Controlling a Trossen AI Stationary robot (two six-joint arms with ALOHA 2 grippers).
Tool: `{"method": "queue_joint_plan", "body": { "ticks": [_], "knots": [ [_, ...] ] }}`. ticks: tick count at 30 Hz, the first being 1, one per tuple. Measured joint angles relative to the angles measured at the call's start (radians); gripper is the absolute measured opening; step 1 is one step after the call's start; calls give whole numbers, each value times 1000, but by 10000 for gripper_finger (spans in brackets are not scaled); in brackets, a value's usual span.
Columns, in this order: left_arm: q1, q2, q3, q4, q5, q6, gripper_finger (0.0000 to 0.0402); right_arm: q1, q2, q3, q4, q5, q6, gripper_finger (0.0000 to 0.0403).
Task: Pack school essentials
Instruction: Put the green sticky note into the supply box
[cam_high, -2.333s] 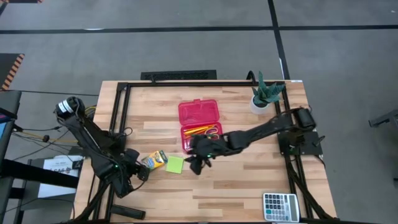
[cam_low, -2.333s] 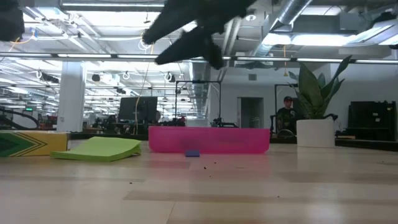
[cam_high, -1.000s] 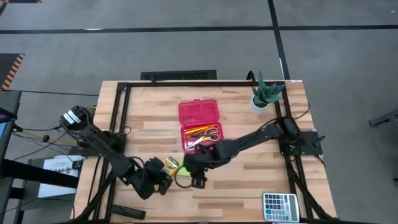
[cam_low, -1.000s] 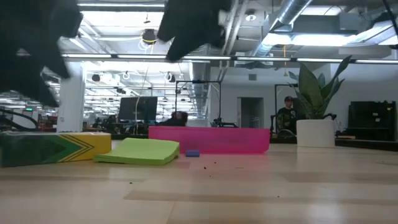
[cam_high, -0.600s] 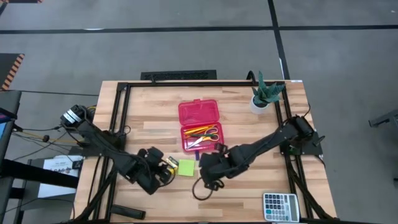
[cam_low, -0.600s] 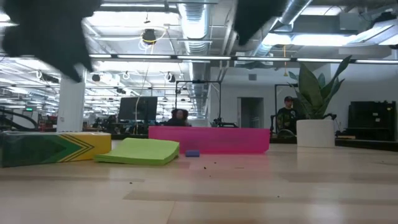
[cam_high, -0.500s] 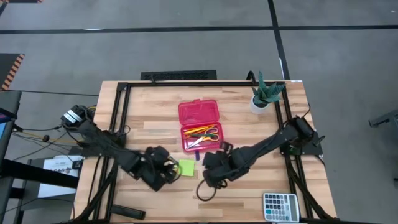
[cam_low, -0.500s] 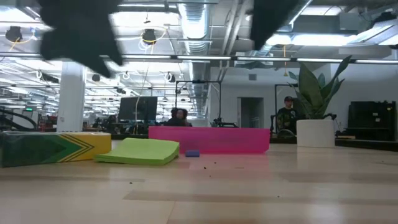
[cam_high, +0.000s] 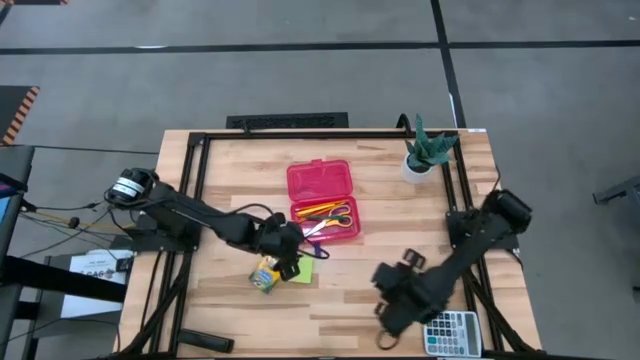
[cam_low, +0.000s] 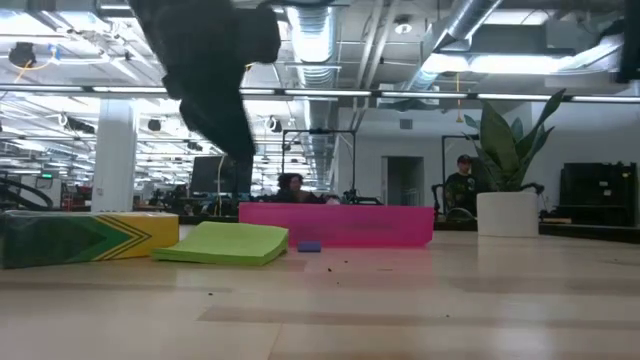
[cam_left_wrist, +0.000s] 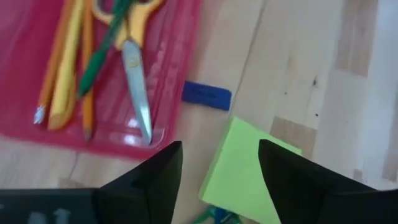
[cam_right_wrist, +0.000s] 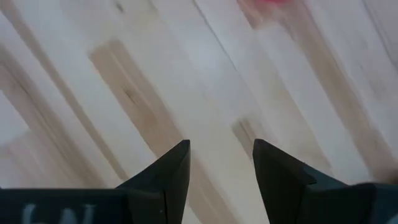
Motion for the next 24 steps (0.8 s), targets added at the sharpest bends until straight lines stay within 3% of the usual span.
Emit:
{"method": "queue_joint_plan", "body": {
  "ticks": [5, 13, 21, 24],
  "knots": [
    [29, 27, 2, 16, 128, 119, 216, 112, -110, -138, -2, 0, 247, 182],
    [20, 135, -1, 28, 206, 181, 217, 279, -195, -254, -3, 0, 586, 182],
    [34, 172, -1, 43, 156, 201, 217, 348, -190, -255, 27, 0, 687, 182],
    [45, 172, -1, 50, 200, 223, 210, 355, -190, -255, 25, 1, 686, 182]
  ]
}}
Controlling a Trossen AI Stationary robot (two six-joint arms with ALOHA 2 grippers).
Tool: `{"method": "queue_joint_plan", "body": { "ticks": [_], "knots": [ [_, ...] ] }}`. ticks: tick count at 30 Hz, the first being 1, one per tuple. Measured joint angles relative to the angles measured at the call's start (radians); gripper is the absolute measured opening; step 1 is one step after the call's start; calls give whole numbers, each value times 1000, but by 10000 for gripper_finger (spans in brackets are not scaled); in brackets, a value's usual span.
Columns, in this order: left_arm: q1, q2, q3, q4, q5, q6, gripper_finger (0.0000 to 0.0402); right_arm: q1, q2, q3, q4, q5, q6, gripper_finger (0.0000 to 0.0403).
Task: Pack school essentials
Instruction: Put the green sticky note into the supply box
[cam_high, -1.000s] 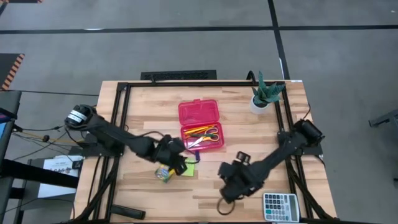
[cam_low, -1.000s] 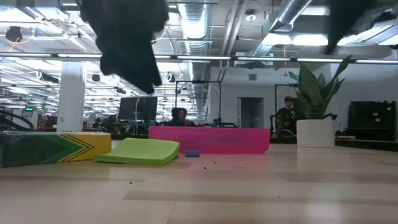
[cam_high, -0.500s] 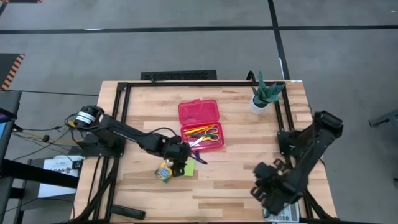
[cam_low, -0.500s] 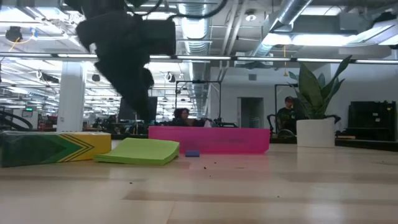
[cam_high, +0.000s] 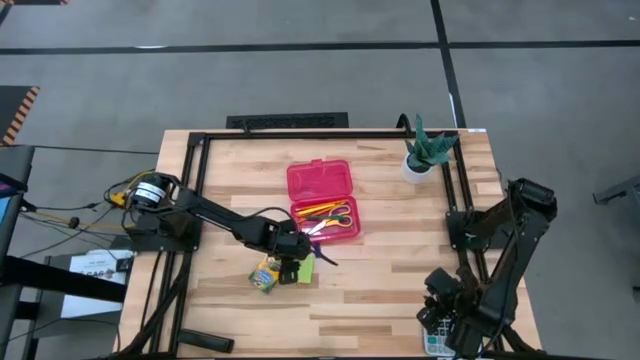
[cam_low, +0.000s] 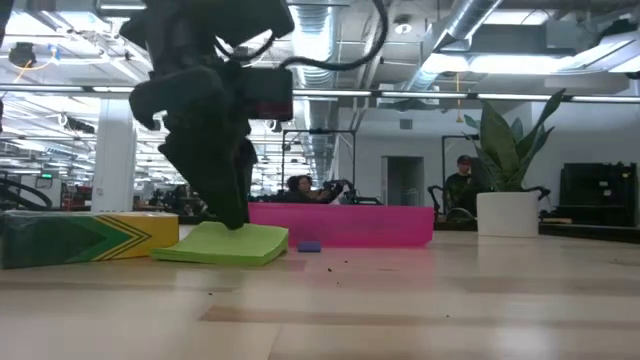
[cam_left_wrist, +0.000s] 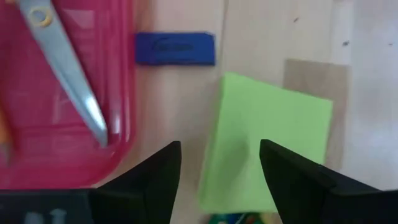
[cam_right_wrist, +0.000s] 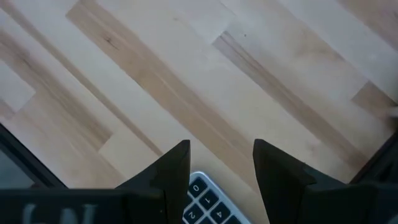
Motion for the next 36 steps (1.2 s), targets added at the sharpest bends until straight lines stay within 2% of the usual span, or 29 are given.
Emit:
{"method": "queue_joint_plan", "body": {
  "ticks": [6, 10, 18, 25, 36],
  "knots": [
    [-2, 58, 6, 19, 82, -15, 175, 5, 0, 0, 0, 0, -11, 182],
    [-3, 80, 6, 16, 95, -16, 142, 9, 0, 0, -9, 0, -11, 182],
    [-5, 85, 10, 20, 138, -64, 19, 10, 0, 0, -31, 0, -37, 182],
    [-7, 96, 100, -47, 148, -106, 28, 10, 0, 0, -32, 0, -40, 182],
    [5, 94, 428, -293, 112, -130, 23, 13, 0, 1, -31, -1, -63, 182]
  ]
}}
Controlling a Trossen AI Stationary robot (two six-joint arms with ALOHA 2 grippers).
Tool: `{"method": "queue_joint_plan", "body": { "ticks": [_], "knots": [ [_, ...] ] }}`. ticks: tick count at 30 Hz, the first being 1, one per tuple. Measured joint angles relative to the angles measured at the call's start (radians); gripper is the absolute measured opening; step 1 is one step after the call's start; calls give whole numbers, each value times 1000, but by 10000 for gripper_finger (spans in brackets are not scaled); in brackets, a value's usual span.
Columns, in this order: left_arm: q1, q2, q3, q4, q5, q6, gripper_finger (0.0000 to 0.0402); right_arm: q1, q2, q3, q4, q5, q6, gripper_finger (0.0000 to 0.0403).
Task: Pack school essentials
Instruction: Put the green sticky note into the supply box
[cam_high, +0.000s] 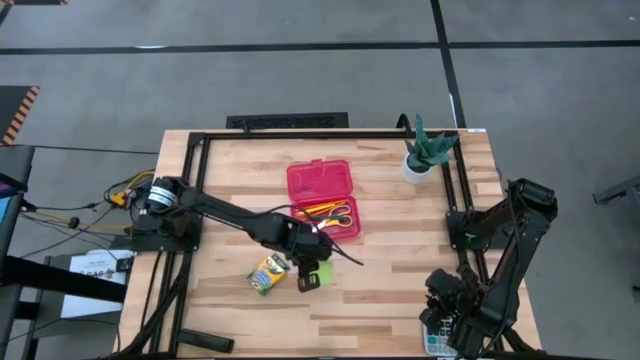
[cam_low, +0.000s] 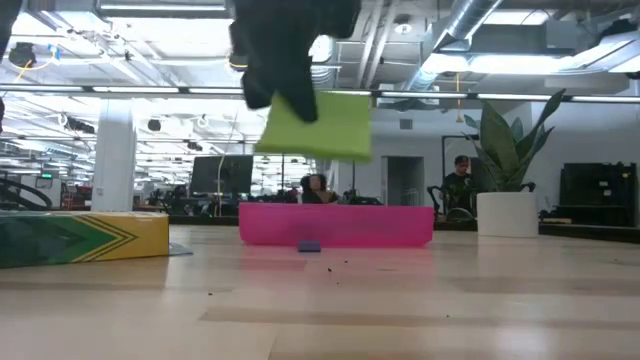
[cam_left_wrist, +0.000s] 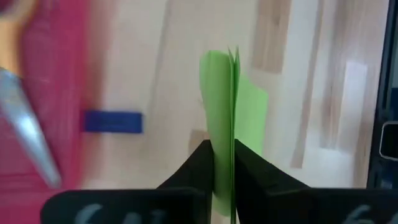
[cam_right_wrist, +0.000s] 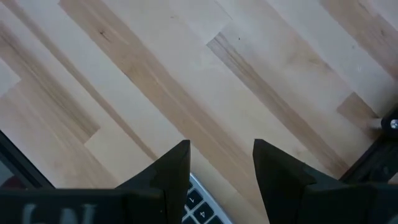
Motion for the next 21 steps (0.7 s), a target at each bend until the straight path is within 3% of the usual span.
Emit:
{"method": "queue_joint_plan", "body": {
  "ticks": [7, 13, 21],
  "knots": [
    [87, -1, 192, -144, -73, 64, 22, 11, 0, 0, 0, 0, 0, 182],
    [203, -5, 266, -155, -239, 174, 24, 16, 0, 0, 0, 0, 0, 182],
    [323, 84, 260, -97, -146, 223, 25, 16, 0, 0, 4, 0, 0, 182]
  ]
}}
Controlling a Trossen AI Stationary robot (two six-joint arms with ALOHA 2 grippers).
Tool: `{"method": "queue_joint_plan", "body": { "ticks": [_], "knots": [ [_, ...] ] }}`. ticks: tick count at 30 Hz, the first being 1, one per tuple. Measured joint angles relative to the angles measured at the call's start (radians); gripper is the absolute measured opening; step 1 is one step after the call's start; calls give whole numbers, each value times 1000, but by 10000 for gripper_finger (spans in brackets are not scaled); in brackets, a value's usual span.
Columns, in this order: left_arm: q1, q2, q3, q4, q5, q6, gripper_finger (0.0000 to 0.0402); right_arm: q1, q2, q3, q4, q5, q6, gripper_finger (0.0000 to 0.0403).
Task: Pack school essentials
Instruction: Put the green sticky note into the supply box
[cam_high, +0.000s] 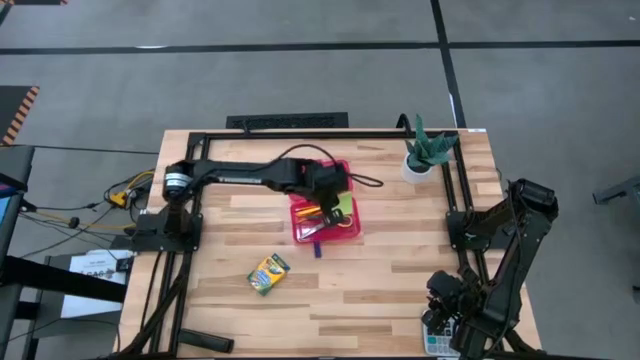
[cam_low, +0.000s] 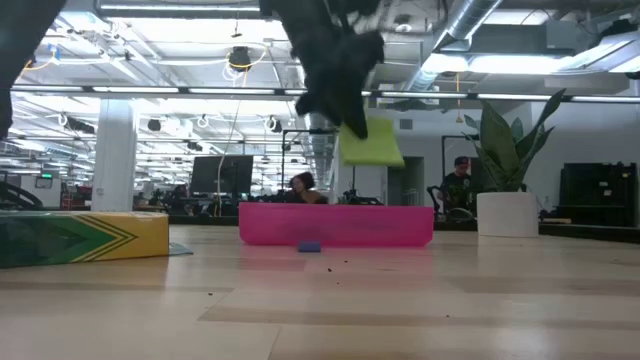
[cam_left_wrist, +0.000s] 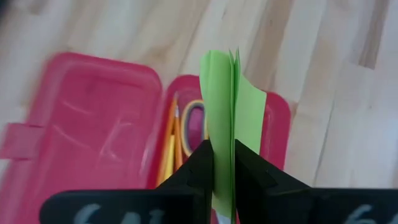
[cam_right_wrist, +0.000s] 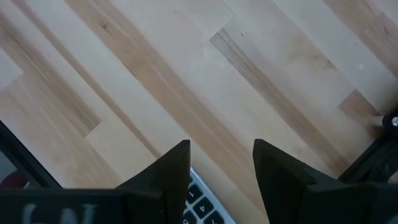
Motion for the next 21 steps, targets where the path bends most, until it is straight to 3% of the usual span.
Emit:
{"method": "queue_joint_plan", "body": {
  "ticks": [14, 21],
  "knots": [
    [4, 177, -1, 51, 159, -27, 27, 32, 0, 0, 0, 0, 34, 182],
    [0, 177, 0, 68, 123, -44, 32, 34, 0, 0, 0, 0, 34, 182]
  ]
}}
